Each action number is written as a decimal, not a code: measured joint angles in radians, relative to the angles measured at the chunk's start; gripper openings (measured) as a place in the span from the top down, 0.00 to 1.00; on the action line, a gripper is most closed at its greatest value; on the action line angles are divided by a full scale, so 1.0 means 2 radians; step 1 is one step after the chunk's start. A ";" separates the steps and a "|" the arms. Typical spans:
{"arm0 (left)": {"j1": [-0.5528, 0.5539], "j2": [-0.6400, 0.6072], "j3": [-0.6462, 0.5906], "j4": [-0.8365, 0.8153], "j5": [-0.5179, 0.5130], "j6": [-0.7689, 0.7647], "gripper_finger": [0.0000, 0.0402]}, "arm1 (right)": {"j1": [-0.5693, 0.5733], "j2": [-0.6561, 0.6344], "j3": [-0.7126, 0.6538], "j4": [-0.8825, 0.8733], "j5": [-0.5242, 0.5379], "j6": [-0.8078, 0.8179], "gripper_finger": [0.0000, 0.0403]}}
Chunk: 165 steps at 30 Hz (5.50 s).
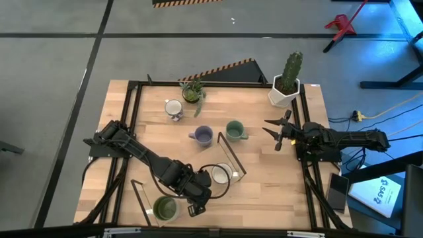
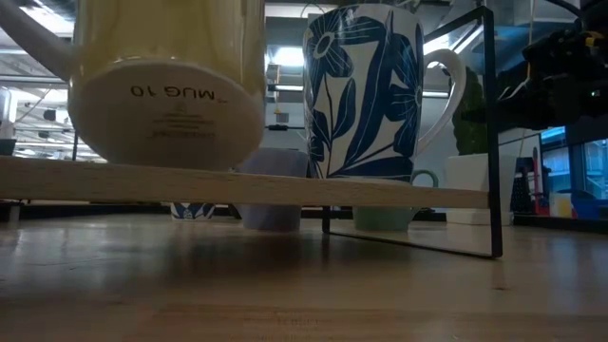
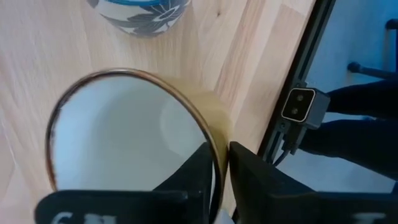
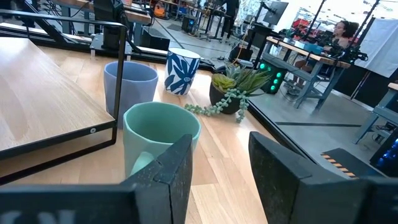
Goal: Place coffee mugs
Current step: Put the yellow mug between the two mugs on the shelf, then put the green mug at the top right corner of the shelf
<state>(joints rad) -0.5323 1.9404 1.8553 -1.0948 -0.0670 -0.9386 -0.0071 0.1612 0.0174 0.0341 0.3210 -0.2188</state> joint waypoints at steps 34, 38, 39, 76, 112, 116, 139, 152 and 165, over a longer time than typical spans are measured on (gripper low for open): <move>-0.003 0.001 0.000 -0.021 0.003 0.001 0.97 | 0.000 0.000 0.000 0.000 0.000 0.000 0.65; -0.002 0.001 0.000 -0.034 -0.004 -0.001 0.97 | 0.000 0.000 0.000 0.000 0.000 0.000 0.65; -0.002 0.001 0.000 -0.034 -0.004 -0.001 0.97 | 0.000 0.000 0.000 0.000 0.000 0.000 0.65; 0.004 -0.011 0.044 0.053 0.039 -0.051 0.80 | 0.000 0.000 0.000 0.000 0.000 -0.012 0.65; 0.050 -0.019 0.009 -0.145 -0.021 0.004 1.00 | 0.000 0.007 0.000 0.000 0.000 -0.013 0.65; 0.047 -0.019 0.009 -0.141 -0.025 0.004 1.00 | 0.000 0.007 0.000 0.000 0.000 -0.013 0.65; 0.046 -0.014 -0.005 -0.132 -0.025 0.015 1.00 | 0.000 0.007 0.000 0.000 0.000 -0.013 0.65; 0.045 -0.014 -0.005 -0.105 -0.012 0.026 1.00 | 0.000 0.007 0.000 0.000 0.000 -0.013 0.65; 0.056 -0.020 -0.004 -0.105 -0.024 0.029 1.00 | 0.000 0.007 0.000 0.000 0.000 -0.013 0.65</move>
<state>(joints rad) -0.4200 1.8996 1.8469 -1.3056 -0.1153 -0.8806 -0.0071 0.1749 0.0177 0.0338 0.3214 -0.2451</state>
